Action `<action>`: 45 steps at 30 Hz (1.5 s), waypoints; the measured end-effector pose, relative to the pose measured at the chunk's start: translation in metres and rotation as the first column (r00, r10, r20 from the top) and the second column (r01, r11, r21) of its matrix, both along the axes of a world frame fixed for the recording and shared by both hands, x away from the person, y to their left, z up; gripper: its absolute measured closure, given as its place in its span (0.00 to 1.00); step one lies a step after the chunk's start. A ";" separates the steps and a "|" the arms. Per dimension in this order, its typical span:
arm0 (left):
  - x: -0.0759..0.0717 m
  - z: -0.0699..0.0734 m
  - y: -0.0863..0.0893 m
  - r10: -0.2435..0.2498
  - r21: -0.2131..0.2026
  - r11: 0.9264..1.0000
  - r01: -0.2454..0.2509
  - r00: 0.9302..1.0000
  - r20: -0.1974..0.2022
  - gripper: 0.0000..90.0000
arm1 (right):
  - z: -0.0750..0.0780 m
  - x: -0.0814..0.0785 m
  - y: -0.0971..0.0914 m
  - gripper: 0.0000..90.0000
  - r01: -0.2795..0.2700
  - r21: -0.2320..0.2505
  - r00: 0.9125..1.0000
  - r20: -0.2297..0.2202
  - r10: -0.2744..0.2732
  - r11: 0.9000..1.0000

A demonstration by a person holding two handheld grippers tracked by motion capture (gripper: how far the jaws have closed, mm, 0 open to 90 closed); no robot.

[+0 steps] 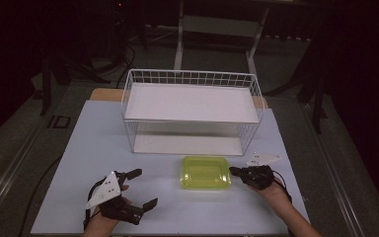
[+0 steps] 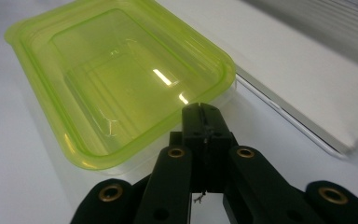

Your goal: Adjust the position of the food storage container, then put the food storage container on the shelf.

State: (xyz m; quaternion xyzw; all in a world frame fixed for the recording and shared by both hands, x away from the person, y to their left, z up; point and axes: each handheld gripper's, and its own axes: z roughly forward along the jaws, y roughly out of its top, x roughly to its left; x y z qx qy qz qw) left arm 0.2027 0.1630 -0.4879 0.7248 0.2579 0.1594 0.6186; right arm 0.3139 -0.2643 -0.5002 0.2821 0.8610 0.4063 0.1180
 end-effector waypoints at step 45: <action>0.028 0.004 -0.008 0.014 0.063 0.998 -0.004 0.988 -0.151 0.00 | 0.029 -0.022 0.024 0.23 0.039 0.182 0.999 0.013 -0.042 0.983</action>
